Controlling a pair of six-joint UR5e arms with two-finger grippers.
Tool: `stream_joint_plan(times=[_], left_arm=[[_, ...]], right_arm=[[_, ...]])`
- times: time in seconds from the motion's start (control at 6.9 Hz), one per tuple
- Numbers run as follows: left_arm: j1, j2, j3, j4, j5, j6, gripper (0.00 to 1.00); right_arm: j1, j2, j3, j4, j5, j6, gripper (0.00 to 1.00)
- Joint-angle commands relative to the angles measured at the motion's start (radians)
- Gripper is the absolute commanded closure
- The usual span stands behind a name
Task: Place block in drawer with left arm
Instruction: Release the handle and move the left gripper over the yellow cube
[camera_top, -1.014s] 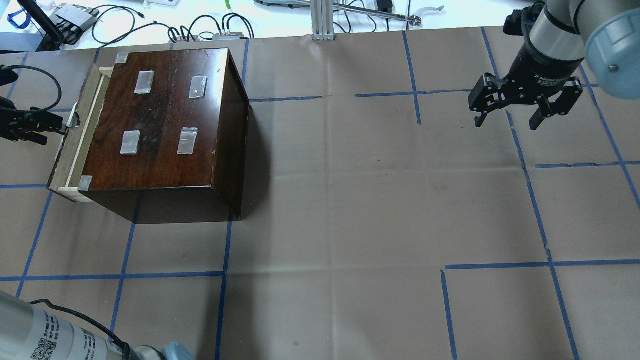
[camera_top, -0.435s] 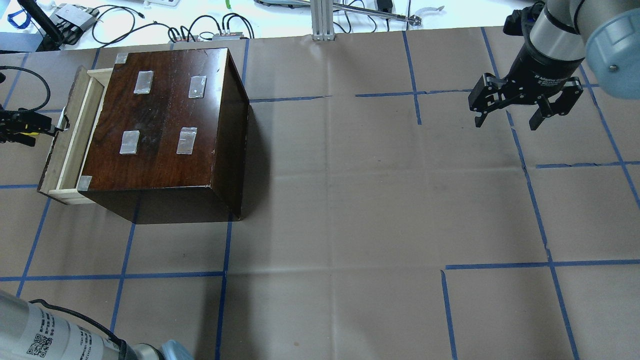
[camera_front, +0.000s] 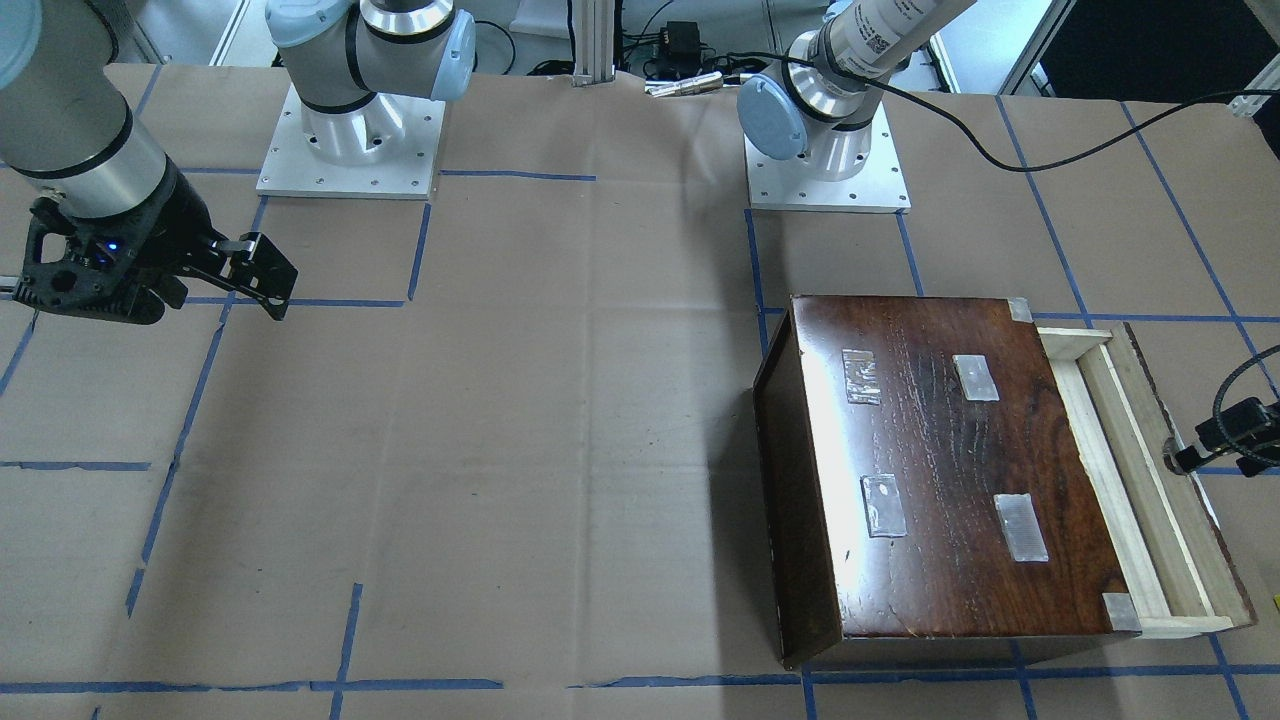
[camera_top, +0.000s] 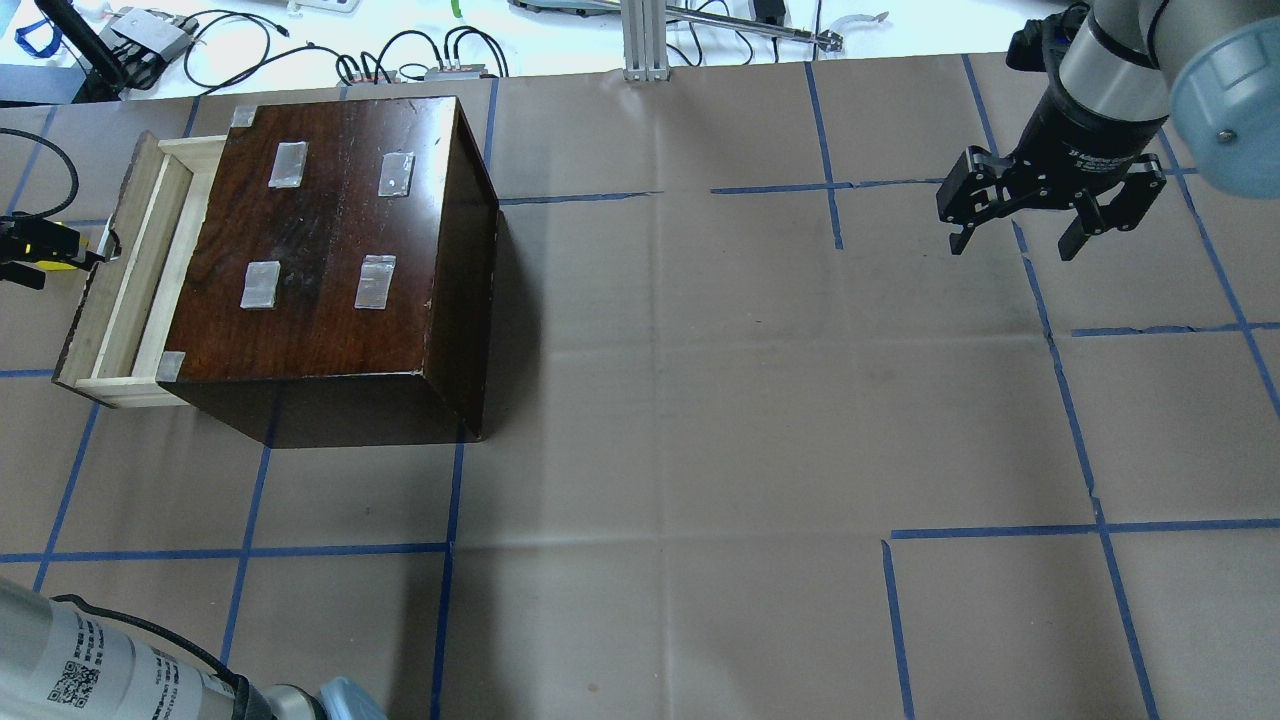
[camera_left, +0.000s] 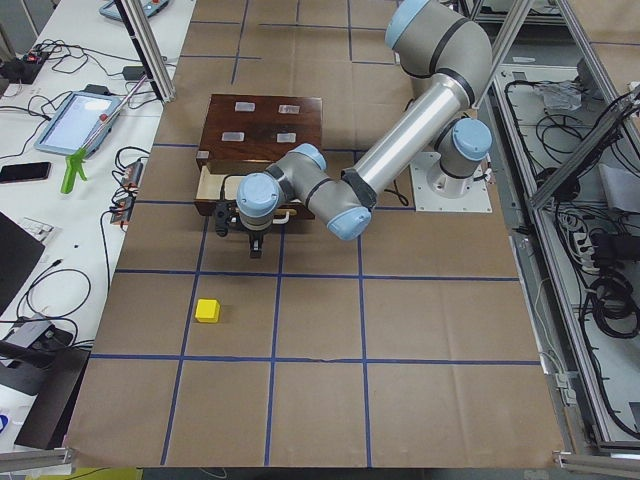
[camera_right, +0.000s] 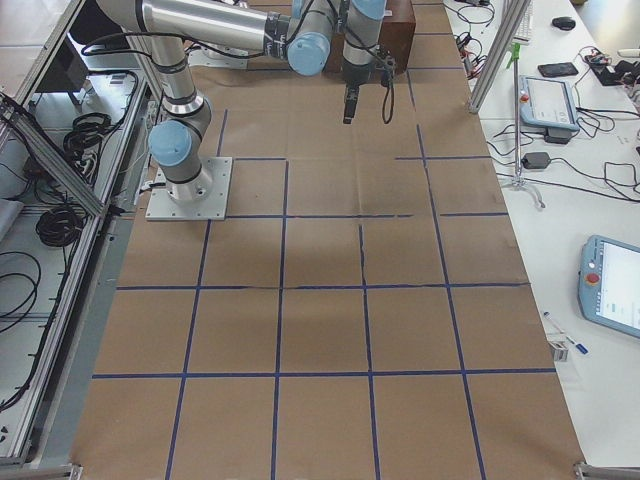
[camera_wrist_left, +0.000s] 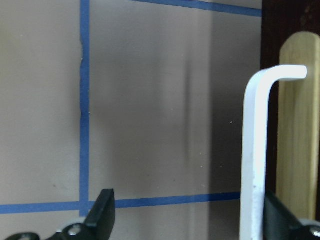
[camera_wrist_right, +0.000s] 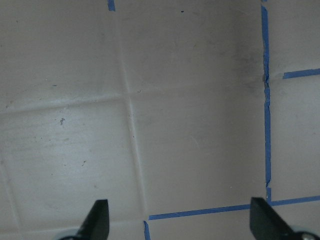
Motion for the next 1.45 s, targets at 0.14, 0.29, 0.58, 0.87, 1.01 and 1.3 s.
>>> stream_joint_plan(times=[0.14, 0.29, 0.58, 0.87, 1.01, 1.3], left_arm=[[-0.003, 0.033, 0.029, 0.003, 0.029, -0.01, 0.01], [-0.005, 0.048, 0.029, 0.009, 0.036, -0.012, 0.01], [-0.005, 0.012, 0.086, 0.031, 0.13, -0.01, 0.01], [-0.005, -0.078, 0.239, 0.011, 0.164, -0.001, 0.01], [-0.003, -0.143, 0.323, -0.027, 0.164, 0.006, 0.01], [0.0, -0.281, 0.528, -0.125, 0.164, 0.078, 0.01]], right_arm=[[0.0, 0.0, 0.0, 0.0, 0.0, 0.0, 0.0], [0.0, 0.0, 0.0, 0.0, 0.0, 0.0, 0.0], [0.0, 0.0, 0.0, 0.0, 0.0, 0.0, 0.0], [0.0, 0.0, 0.0, 0.0, 0.0, 0.0, 0.0], [0.0, 0.0, 0.0, 0.0, 0.0, 0.0, 0.0], [0.0, 0.0, 0.0, 0.0, 0.0, 0.0, 0.0]])
